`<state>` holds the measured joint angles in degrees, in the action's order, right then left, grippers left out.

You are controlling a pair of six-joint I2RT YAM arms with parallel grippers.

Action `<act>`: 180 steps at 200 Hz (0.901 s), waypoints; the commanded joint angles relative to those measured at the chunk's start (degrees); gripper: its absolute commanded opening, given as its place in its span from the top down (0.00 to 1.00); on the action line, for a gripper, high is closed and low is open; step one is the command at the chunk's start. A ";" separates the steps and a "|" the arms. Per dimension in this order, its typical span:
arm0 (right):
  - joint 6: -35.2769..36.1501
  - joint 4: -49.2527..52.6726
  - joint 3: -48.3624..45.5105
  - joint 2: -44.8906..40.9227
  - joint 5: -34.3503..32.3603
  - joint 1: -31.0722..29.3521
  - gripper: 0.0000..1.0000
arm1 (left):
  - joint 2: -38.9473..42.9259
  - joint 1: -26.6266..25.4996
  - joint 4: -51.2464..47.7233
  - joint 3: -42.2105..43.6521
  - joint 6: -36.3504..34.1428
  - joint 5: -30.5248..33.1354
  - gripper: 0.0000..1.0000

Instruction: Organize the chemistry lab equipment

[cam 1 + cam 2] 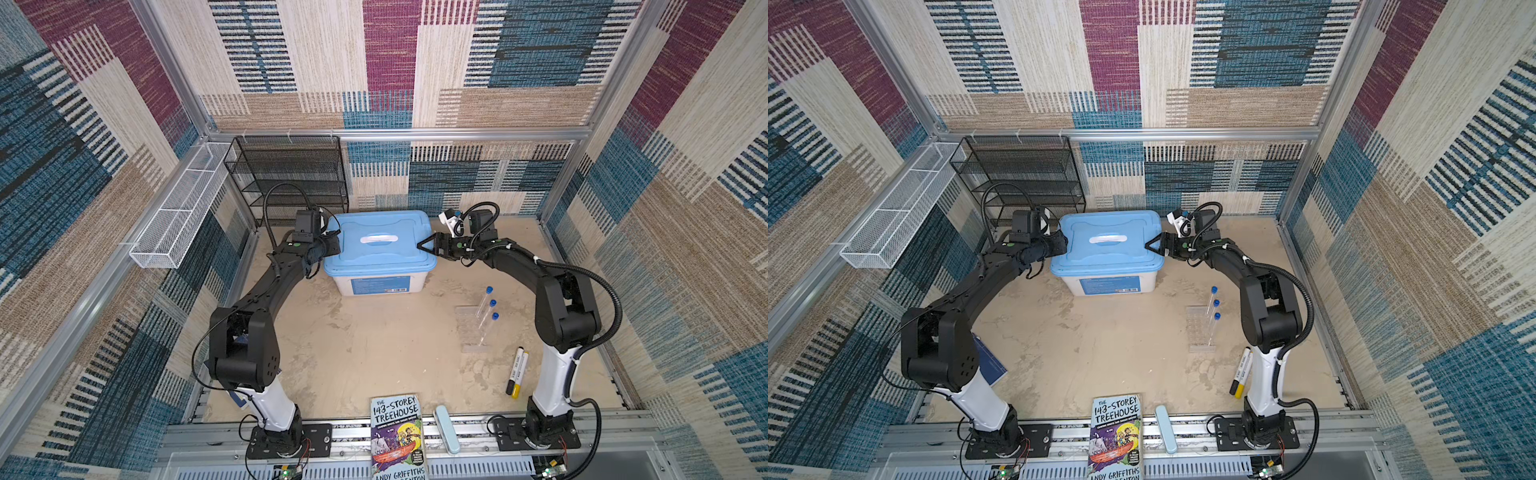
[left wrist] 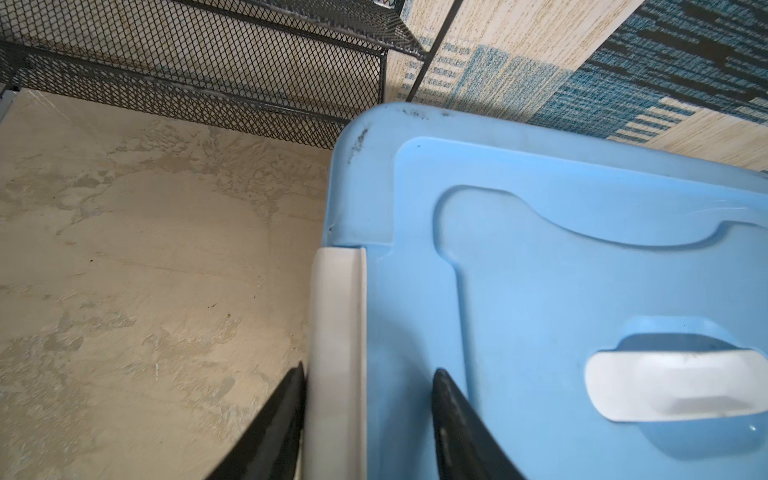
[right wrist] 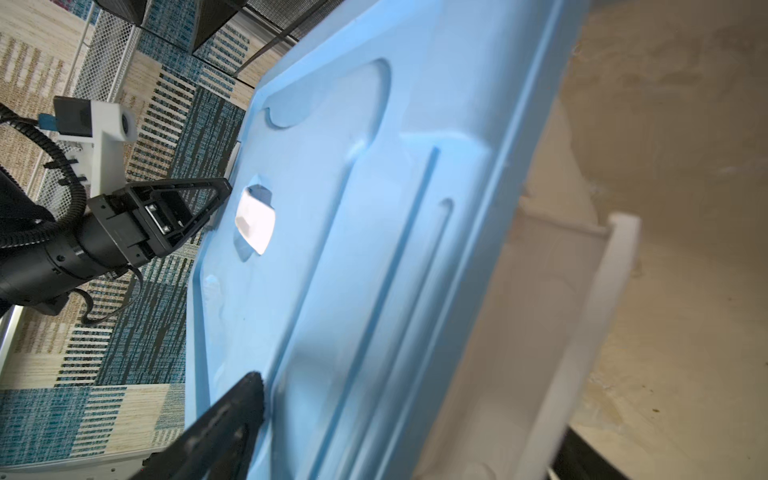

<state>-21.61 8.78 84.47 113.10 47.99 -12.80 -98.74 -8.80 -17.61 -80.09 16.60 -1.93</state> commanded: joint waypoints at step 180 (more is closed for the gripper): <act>6.52 12.77 6.14 -1.87 -32.57 -10.23 0.23 | -1.20 -3.69 -7.53 -1.89 2.60 -5.13 0.51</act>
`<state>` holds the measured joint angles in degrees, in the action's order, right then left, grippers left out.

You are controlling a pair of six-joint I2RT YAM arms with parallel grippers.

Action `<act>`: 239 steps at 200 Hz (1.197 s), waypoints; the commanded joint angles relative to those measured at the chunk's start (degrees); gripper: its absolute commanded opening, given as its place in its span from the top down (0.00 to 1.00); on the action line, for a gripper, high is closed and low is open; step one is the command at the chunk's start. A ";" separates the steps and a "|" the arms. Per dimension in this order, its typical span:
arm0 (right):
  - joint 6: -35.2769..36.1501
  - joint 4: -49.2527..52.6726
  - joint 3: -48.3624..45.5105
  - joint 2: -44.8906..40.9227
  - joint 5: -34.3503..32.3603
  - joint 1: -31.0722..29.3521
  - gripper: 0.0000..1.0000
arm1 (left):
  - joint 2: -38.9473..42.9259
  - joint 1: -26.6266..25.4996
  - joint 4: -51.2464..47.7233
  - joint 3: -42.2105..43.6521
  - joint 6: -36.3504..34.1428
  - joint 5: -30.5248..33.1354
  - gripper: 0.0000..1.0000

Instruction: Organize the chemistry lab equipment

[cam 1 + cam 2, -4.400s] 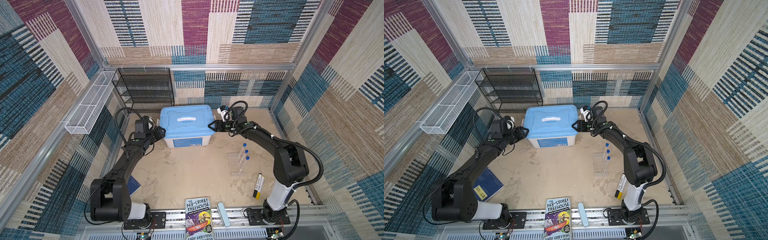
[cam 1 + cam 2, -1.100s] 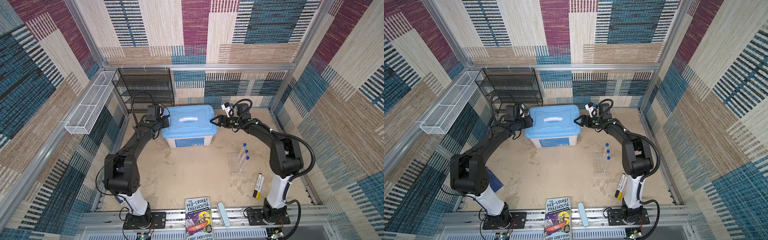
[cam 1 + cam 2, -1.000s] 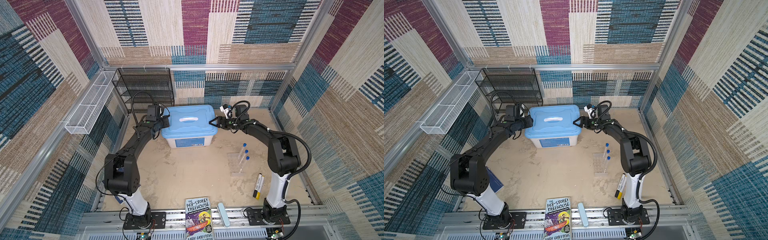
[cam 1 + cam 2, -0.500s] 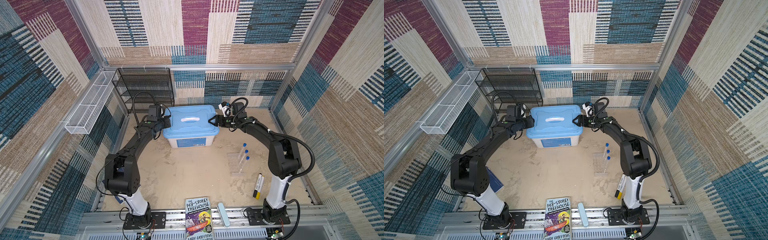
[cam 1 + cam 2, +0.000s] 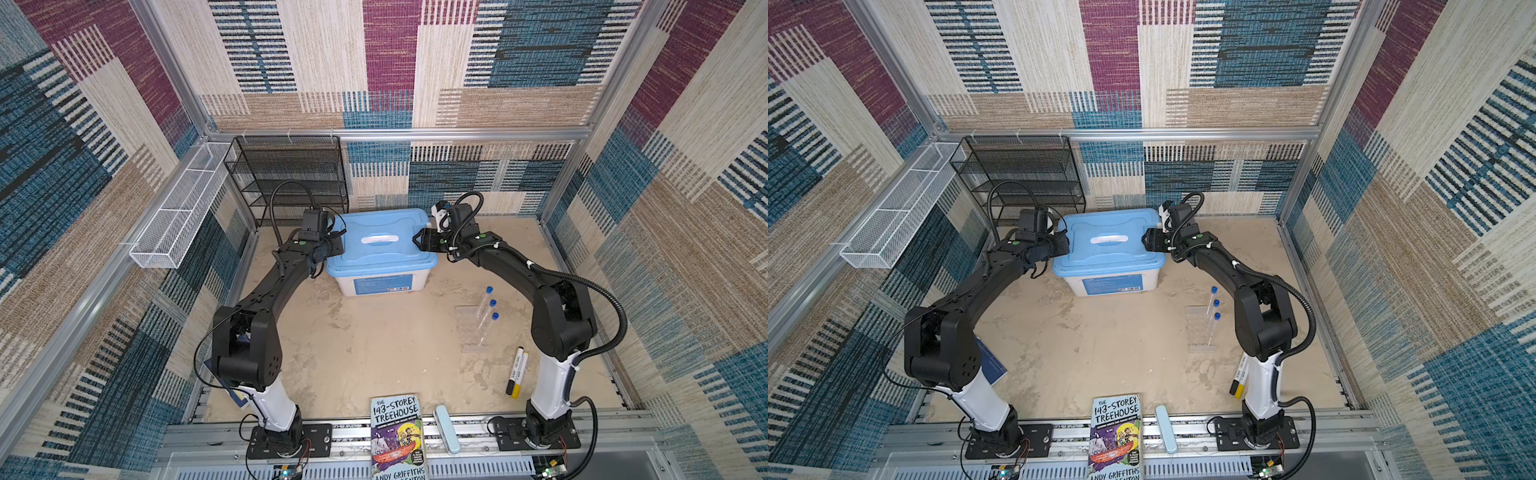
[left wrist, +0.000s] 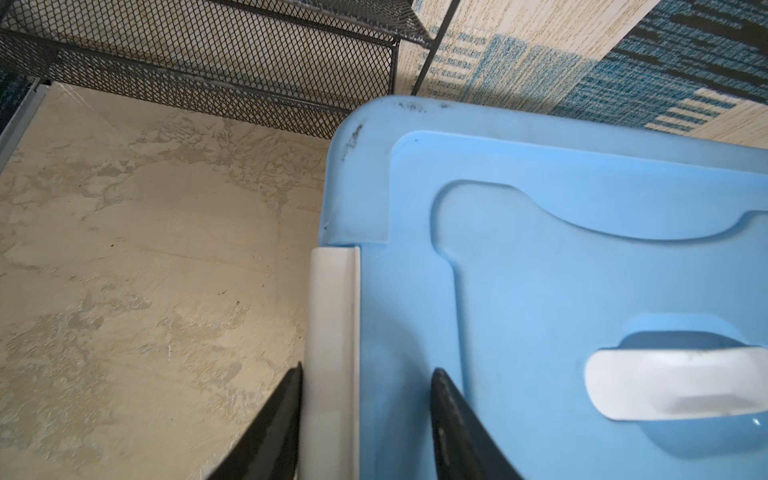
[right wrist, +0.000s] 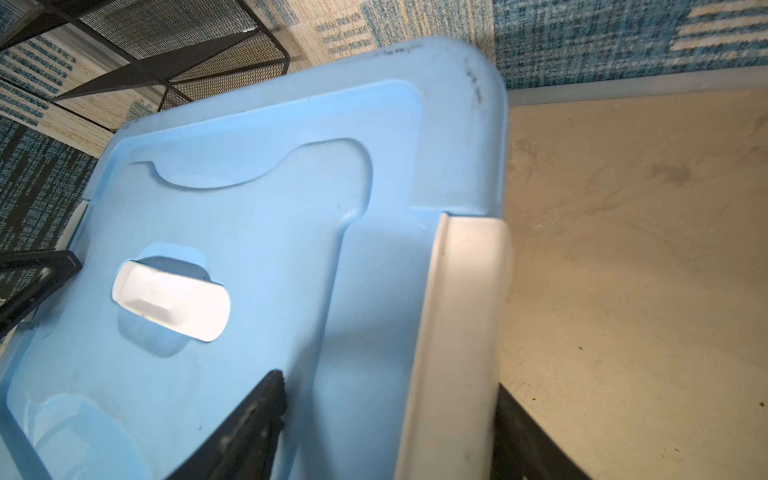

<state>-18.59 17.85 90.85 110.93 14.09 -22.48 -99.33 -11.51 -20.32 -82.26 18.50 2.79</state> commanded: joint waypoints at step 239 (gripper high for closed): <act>-0.13 -2.65 -4.09 -4.76 7.37 4.07 0.31 | 0.78 0.04 -5.79 0.66 -0.01 -10.22 0.51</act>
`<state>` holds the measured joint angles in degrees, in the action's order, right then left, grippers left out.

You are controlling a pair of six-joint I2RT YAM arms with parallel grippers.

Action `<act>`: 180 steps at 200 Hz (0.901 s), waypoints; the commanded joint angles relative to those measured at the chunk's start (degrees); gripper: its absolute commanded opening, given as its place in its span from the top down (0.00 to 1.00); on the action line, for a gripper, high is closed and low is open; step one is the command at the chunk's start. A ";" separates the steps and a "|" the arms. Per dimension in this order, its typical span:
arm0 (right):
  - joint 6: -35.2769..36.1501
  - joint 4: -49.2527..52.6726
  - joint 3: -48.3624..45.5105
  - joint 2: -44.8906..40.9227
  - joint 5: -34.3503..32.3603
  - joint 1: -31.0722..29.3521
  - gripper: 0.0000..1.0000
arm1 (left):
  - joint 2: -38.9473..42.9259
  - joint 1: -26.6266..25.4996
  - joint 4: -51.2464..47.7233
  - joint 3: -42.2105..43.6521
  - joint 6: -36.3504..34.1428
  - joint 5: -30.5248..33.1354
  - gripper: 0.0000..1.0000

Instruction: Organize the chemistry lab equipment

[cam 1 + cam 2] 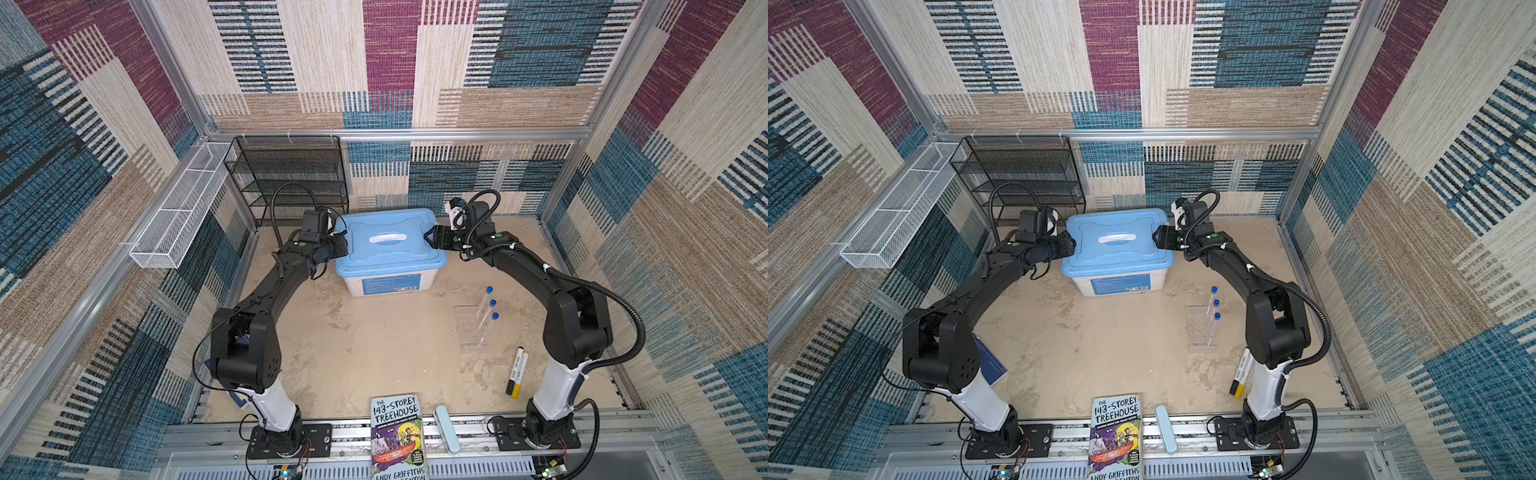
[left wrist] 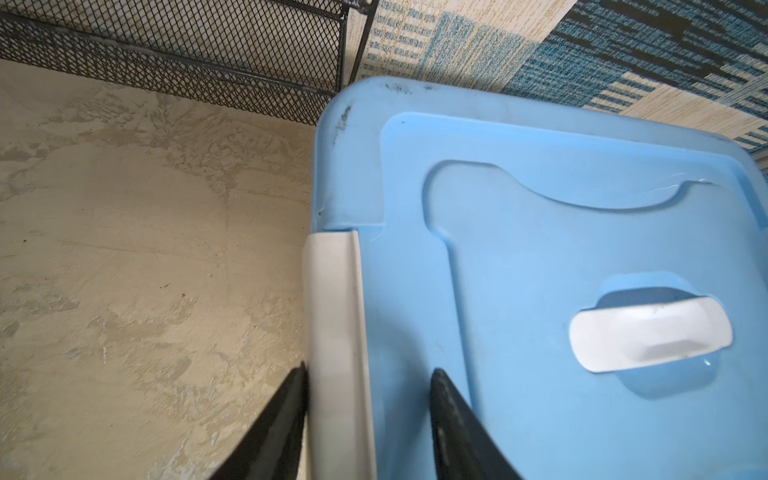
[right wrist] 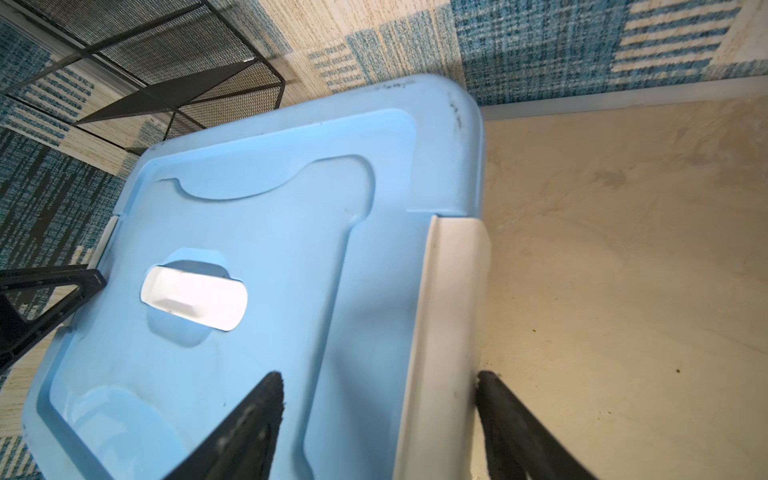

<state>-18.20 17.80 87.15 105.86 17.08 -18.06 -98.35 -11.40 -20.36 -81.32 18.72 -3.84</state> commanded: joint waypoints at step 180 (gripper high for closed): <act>6.15 -14.33 -28.88 -29.71 -10.16 21.36 0.01 | 28.93 9.82 21.17 36.17 6.70 13.86 0.01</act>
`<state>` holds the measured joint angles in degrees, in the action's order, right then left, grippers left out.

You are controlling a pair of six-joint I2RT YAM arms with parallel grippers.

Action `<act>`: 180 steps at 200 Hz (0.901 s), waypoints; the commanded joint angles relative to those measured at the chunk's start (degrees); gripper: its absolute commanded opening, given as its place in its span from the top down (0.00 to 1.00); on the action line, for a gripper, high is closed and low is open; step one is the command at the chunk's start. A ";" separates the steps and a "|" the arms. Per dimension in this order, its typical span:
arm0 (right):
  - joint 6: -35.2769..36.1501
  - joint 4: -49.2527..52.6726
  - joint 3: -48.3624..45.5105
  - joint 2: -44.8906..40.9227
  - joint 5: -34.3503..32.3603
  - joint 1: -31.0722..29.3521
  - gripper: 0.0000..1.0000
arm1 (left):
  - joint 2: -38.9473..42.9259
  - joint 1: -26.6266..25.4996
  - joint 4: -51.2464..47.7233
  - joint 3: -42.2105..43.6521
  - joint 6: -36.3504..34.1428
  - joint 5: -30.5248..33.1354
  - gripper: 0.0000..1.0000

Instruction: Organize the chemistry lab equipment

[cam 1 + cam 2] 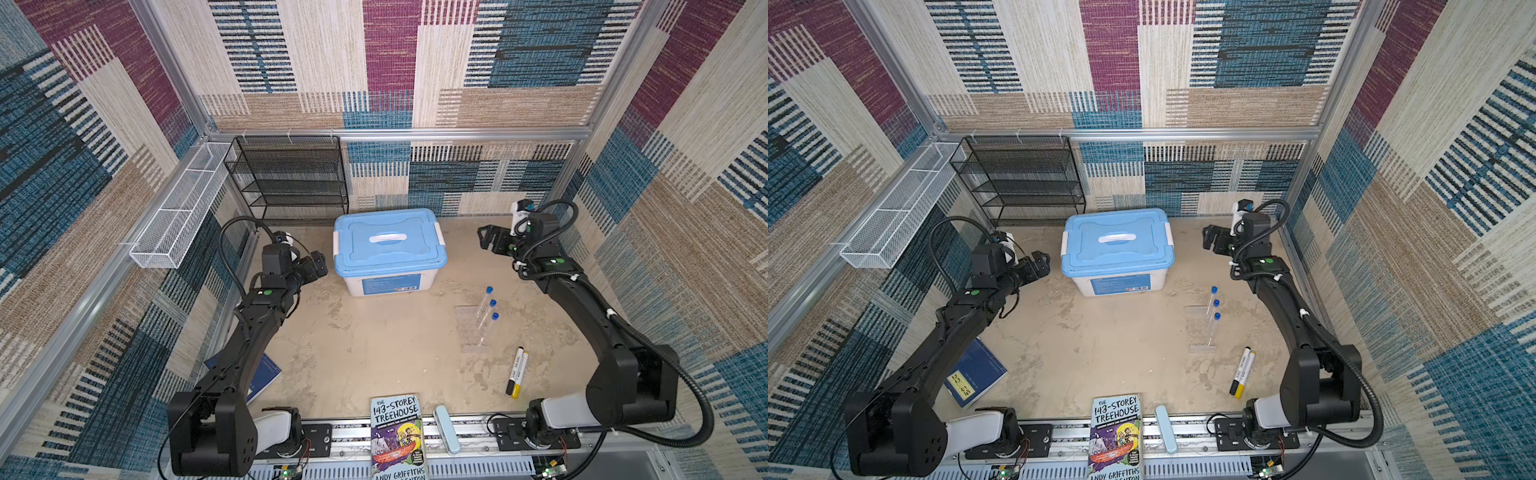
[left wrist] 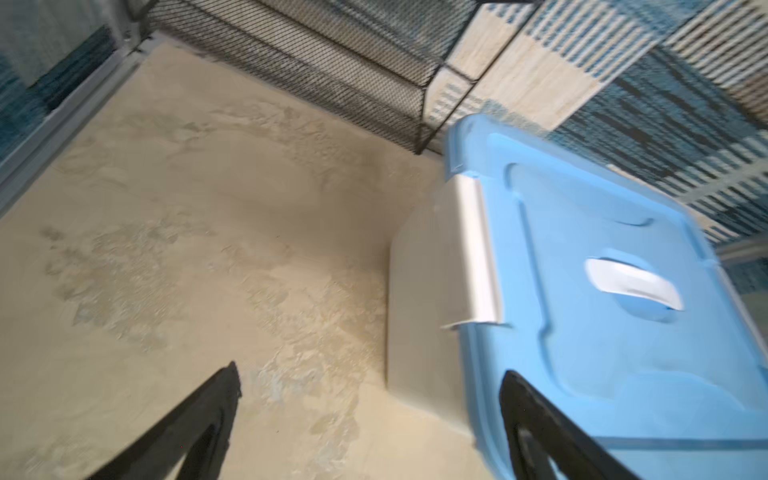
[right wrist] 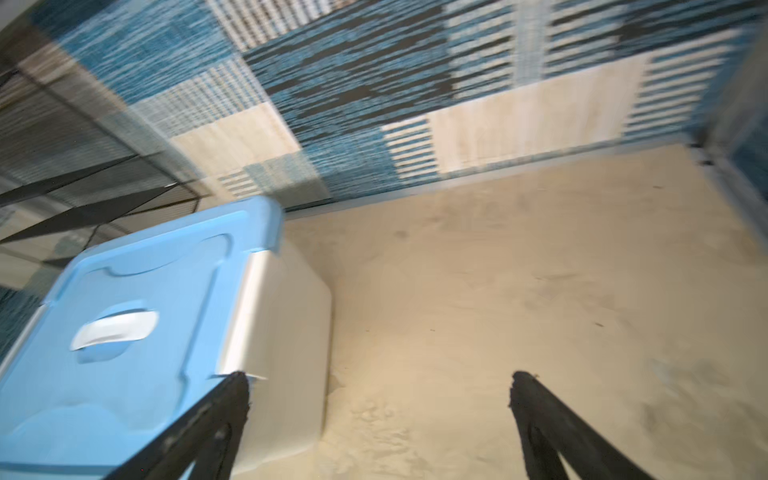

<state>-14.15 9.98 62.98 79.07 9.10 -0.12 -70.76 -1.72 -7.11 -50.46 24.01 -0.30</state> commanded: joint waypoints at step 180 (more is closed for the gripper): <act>11.54 -73.03 -47.11 4.69 -9.92 3.25 0.01 | -17.47 2.13 53.00 25.54 -24.97 3.02 0.04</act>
<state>-4.62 -54.81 15.86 82.91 0.10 4.12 -86.46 0.21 34.70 -26.28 2.07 9.76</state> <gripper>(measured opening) 0.994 0.955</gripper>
